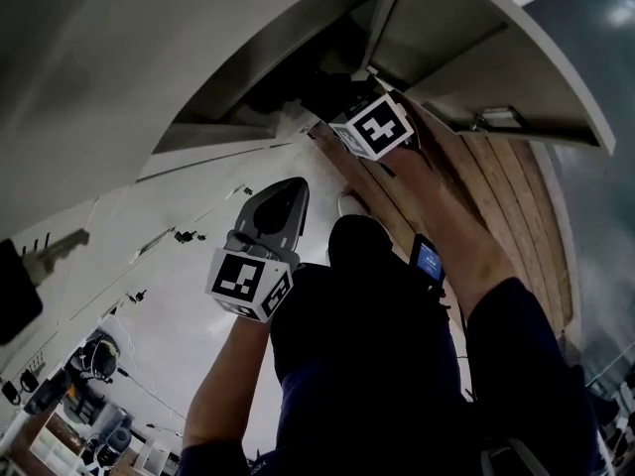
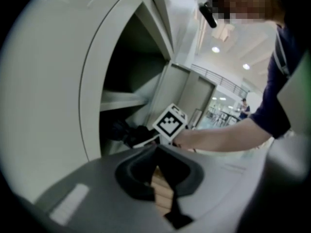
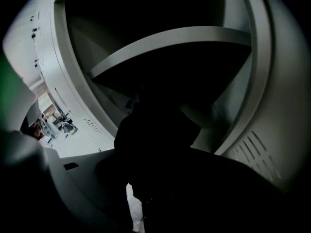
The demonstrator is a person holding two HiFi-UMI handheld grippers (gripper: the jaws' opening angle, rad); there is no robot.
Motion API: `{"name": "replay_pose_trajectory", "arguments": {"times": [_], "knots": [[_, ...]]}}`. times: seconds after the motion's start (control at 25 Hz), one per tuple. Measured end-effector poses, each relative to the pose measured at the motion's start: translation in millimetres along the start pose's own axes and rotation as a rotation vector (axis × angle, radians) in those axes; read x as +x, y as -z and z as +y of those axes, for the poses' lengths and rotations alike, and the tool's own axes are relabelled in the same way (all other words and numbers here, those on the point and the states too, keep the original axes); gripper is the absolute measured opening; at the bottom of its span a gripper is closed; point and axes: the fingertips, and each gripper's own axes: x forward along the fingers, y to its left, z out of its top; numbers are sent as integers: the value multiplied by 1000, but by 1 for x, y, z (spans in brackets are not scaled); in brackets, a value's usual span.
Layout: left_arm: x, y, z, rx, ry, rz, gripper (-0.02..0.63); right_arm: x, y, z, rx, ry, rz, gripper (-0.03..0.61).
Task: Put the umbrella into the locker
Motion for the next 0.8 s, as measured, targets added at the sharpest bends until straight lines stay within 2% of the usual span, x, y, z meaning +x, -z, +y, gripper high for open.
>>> {"name": "replay_pose_trajectory", "arguments": {"times": [0.24,0.56,0.8], "knots": [[13,4,8,17,17,-8,2,30,-27,-18,-177,105,30,213],[12,23,23,19,-19,-17,2,78,-58,-29,-439,222,68,213],[-2,37,27,24,-51,-7,2,104,-66,-28,-527,248,71,216]]}}
